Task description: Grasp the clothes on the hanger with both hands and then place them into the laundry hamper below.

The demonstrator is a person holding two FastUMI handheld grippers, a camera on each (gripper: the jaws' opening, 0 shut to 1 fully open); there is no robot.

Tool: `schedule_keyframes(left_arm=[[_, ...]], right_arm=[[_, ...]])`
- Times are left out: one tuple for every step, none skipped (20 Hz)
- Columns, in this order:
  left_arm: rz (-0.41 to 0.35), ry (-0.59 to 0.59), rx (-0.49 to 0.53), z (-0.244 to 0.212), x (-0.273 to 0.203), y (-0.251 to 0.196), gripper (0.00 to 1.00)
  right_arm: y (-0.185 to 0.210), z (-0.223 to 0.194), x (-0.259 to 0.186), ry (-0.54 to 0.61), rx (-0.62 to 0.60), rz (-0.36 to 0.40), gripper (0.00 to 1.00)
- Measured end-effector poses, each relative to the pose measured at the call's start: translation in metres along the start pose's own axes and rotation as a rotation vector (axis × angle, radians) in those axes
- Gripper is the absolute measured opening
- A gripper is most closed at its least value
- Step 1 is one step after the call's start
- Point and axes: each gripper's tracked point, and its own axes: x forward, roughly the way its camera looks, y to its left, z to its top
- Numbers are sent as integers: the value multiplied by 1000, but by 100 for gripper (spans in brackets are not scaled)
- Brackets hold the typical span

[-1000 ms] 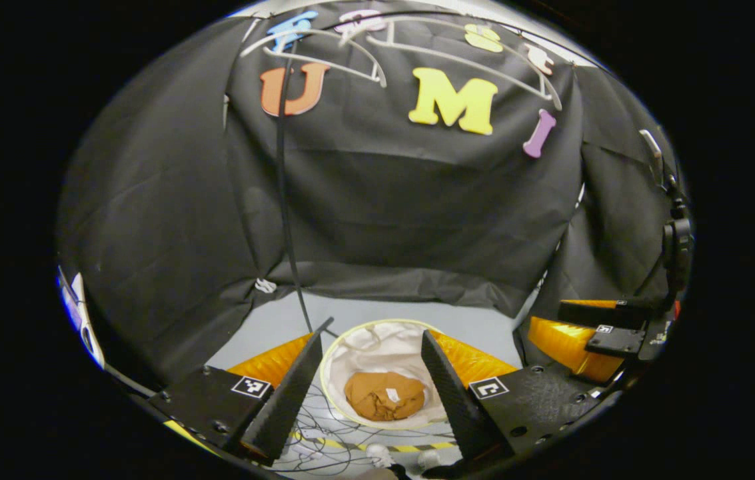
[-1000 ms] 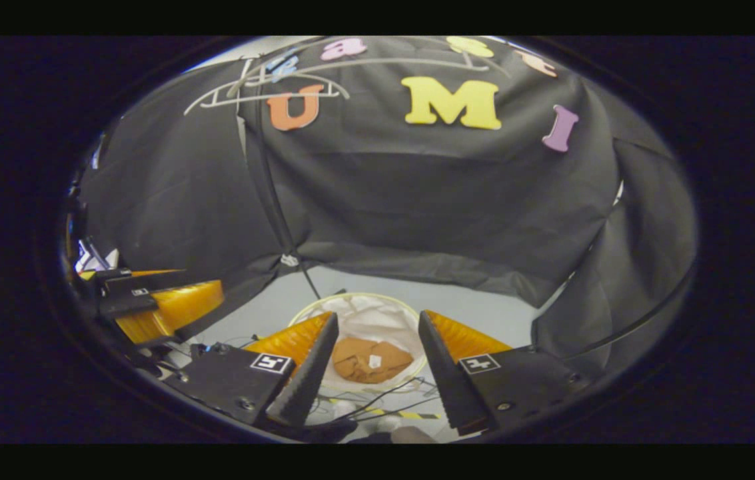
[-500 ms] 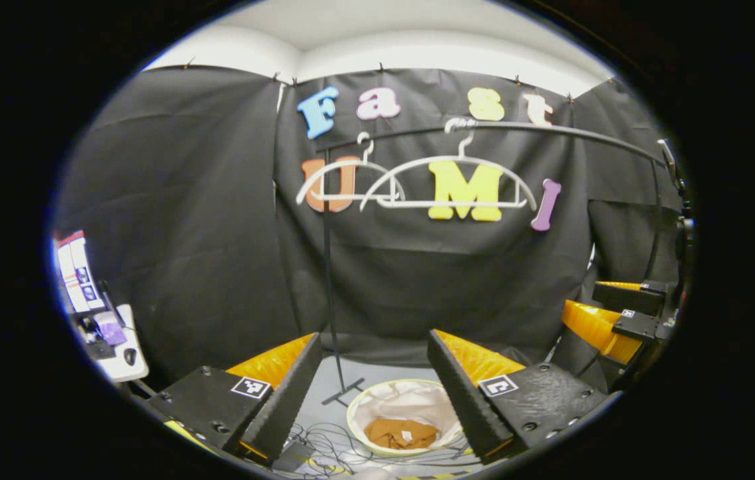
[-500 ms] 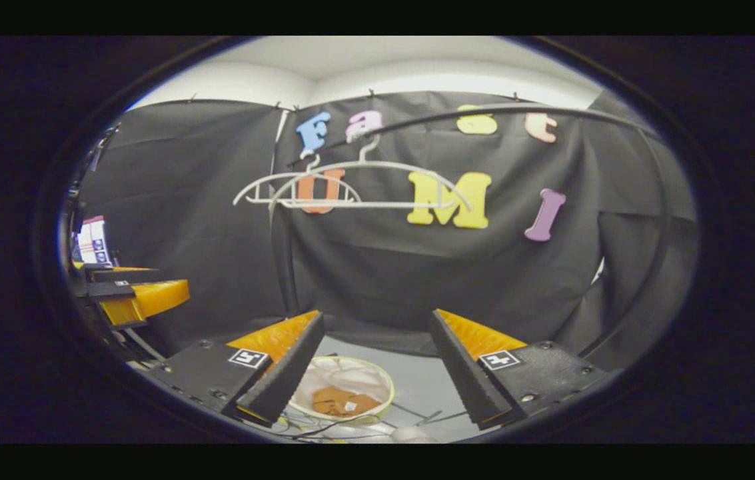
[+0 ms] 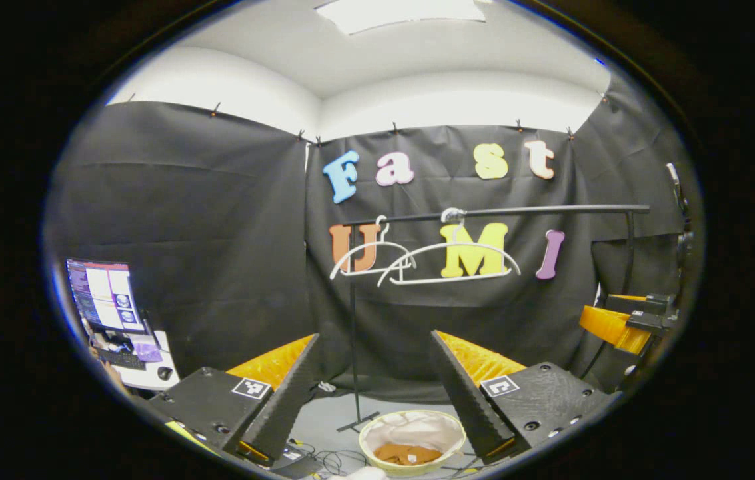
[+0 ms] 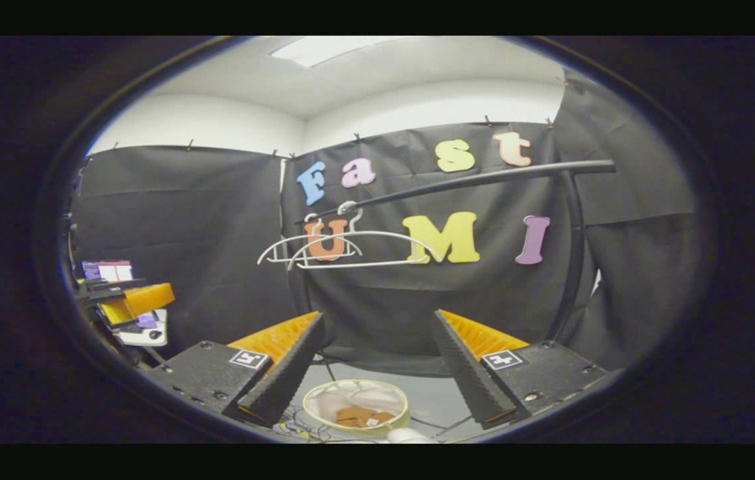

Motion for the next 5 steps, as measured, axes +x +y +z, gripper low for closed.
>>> schedule_keyframes(left_arm=[[-7, -22, -5, 5, -2, 1, 100], [-13, -28, -10, 10, -3, 2, 100], [-20, -27, -9, 11, -3, 4, 100], [-27, -28, -8, 12, -3, 6, 100], [-37, -31, -7, 14, -4, 9, 100]], right_arm=[[0, 5, -5, -16, -3, -12, 100], [3, 9, -8, -25, -7, -18, 100], [7, 11, -12, -29, -6, -21, 100], [12, 11, -14, -30, -2, -20, 100], [19, 13, -15, -34, 3, -21, 100]])
